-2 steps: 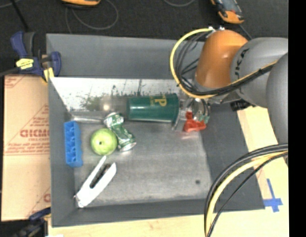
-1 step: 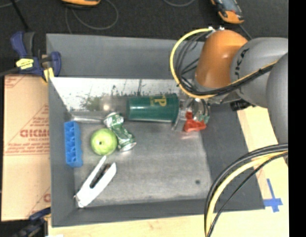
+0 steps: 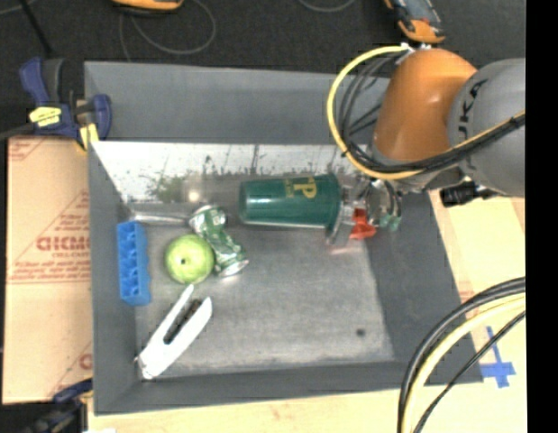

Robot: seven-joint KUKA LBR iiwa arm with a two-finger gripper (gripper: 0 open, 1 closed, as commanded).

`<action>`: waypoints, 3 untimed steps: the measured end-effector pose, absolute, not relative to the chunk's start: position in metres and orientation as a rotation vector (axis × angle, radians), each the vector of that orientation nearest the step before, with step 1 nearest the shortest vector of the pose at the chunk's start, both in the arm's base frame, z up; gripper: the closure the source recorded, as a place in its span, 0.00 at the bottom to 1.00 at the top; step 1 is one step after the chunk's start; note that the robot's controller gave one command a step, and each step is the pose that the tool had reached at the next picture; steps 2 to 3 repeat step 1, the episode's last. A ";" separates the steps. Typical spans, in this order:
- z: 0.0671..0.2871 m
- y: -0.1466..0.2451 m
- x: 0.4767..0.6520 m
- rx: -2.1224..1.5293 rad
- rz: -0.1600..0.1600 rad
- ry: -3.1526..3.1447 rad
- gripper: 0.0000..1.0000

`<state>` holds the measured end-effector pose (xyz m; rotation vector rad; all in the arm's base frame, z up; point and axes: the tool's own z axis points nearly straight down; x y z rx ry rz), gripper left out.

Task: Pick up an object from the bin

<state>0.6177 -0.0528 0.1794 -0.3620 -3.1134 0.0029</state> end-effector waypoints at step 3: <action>0.225 -0.057 0.635 -0.360 0.001 -3.126 1.00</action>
Offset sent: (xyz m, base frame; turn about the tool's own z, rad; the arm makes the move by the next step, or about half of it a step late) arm 0.0121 -0.0056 0.1096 0.0395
